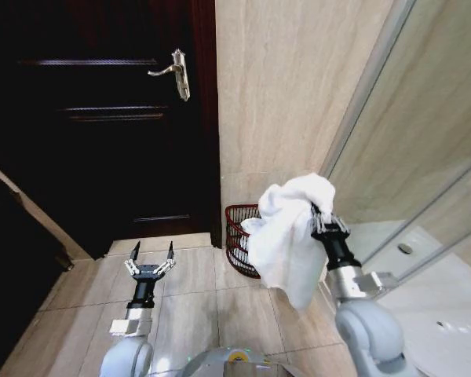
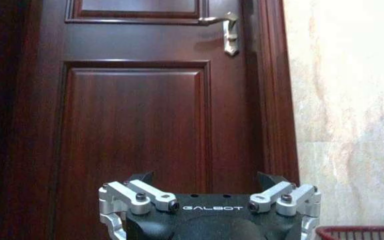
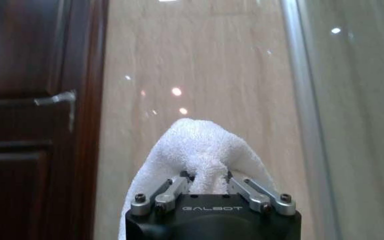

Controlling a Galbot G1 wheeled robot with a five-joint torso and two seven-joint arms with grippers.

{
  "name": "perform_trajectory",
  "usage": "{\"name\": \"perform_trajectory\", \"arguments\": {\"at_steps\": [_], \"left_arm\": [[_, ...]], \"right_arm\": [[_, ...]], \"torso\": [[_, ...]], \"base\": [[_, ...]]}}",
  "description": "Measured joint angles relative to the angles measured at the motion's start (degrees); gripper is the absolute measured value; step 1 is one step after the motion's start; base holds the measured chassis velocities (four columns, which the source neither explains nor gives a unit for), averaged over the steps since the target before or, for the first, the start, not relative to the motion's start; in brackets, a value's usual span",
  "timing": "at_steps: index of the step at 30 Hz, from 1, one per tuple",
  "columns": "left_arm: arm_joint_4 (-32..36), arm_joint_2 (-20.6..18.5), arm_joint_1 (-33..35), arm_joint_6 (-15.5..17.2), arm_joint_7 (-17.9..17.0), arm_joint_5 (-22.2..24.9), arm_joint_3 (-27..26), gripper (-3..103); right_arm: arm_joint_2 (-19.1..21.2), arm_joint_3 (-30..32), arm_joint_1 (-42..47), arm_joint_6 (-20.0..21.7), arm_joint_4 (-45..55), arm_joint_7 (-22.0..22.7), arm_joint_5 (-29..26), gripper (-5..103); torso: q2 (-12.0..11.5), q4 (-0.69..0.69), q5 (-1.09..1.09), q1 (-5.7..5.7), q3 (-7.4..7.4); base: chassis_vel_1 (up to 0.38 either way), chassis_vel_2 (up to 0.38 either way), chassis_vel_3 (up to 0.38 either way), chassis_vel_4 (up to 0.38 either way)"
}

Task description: Discard the used towel into the hamper.

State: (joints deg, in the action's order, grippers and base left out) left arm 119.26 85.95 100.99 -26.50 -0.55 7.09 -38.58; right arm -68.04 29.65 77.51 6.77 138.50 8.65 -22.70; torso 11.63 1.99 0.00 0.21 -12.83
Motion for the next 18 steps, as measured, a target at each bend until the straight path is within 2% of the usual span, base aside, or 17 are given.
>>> {"name": "perform_trajectory", "arguments": {"at_steps": [2, 3, 9, 13, 17, 18], "left_arm": [[0.8, 1.6, 0.8, 0.1, -0.4, -1.1, -0.2, 100], [0.8, 1.6, 0.8, 0.1, -0.4, -1.1, -0.2, 100], [2.5, 3.9, 1.7, 0.9, -1.5, -4.0, 0.2, 100], [3.1, 4.2, 1.4, 1.6, -1.9, -5.0, 0.8, 100], [4.0, 4.1, 0.7, 3.2, -2.5, -5.7, 1.3, 100], [4.0, 4.1, 0.7, 3.2, -2.5, -5.7, 1.3, 100]], "right_arm": [[3.2, -0.3, -5.9, 1.6, 0.0, 1.0, -4.9, 18], [3.2, -0.3, -5.9, 1.6, 0.0, 1.0, -4.9, 18], [7.8, 0.0, -16.6, 3.7, -1.3, 1.6, -13.1, 18], [9.5, -0.5, -22.3, 4.9, -3.2, 2.4, -16.5, 18], [10.6, -3.2, -34.5, 6.2, -9.6, 3.2, -20.1, 18], [10.6, -3.2, -34.5, 6.2, -9.6, 3.2, -20.1, 18]], "torso": [[0.0, 0.0, 0.01, 0.0, 0.0], [0.0, 0.0, 0.01, 0.0, 0.0], [0.0, -0.01, 0.01, 0.0, 0.0], [0.0, -0.02, 0.01, 0.0, 0.0], [0.0, 0.0, -0.02, 0.0, 0.0], [0.0, 0.0, -0.02, 0.0, 0.0]], "base": [[0.0, 0.0, 0.0, 0.0], [0.0, 0.0, 0.0, 0.0], [0.0, 0.0, 0.0, 0.0], [0.0, 0.0, 0.0, 0.0], [0.0, 0.0, 0.0, 0.0], [0.0, 0.0, 0.0, 0.0]]}}
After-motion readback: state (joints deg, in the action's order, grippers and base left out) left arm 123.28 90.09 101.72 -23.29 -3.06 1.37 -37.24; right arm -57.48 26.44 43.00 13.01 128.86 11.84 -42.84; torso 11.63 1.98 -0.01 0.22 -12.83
